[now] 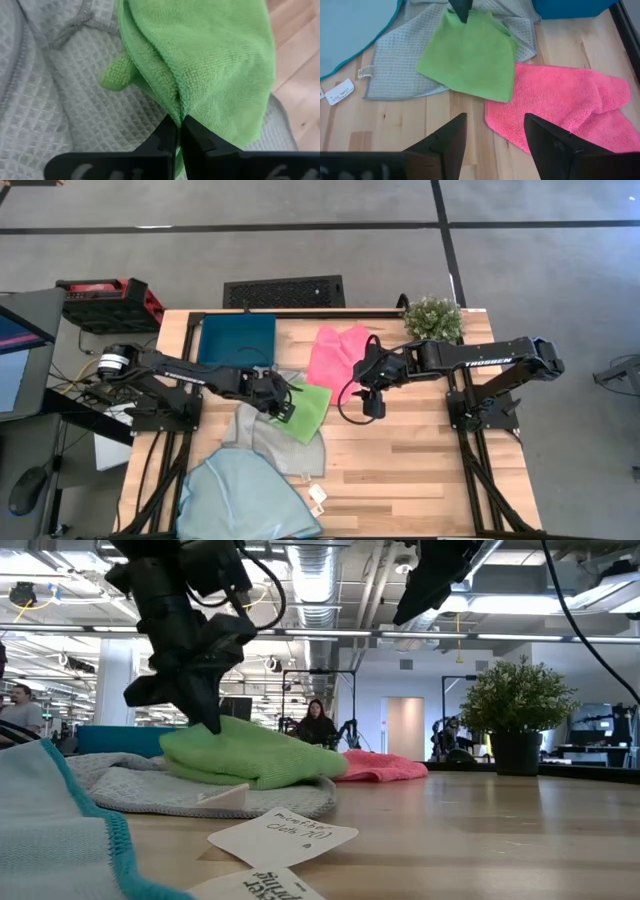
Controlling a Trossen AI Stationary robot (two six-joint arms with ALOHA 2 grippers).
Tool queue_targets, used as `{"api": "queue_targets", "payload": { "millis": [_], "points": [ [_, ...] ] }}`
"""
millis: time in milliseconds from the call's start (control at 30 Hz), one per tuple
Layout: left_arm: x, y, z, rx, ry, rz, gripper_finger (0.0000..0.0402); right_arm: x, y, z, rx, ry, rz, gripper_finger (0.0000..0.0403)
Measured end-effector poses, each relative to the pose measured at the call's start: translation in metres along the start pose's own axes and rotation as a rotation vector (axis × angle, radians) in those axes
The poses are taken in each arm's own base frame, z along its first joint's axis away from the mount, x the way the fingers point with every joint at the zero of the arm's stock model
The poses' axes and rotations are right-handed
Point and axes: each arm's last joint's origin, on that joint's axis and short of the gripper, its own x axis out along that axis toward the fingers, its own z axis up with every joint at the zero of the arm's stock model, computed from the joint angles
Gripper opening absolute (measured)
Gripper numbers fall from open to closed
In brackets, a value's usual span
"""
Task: Fold microfiber towels
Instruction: Put the green cloth into the blue bin
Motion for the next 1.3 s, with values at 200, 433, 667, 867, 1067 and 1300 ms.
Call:
{"api": "queue_targets", "payload": {
  "millis": [200,433,667,867,1067,1300],
  "points": [
    [0.007,-0.002,0.0,0.023,0.019,-0.017,0.0027,0.0,0.0,0.0,0.0,0.001,0.0,0.0221],
    [0.007,-0.003,0.002,0.077,0.0,-0.03,0.0078,0.0,0.0,0.0,-0.017,0.002,0.0,0.0221],
    [0.011,-0.001,0.003,0.053,-0.056,0.034,0.0139,0.0,-0.001,0.0,-0.022,0.002,-0.002,0.0221],
    [0.035,0.003,-0.001,0.032,0.052,0.052,0.0159,0.0,-0.002,-0.001,-0.022,0.008,-0.003,0.0221],
    [0.045,-0.007,0.001,0.123,0.108,-0.1,0.015,0.0,-0.002,-0.003,-0.023,0.027,-0.003,0.0221],
    [0.041,-0.008,0.006,0.166,0.081,-0.132,0.012,0.0,-0.004,-0.002,-0.017,0.026,-0.006,0.0221]
  ]
}}
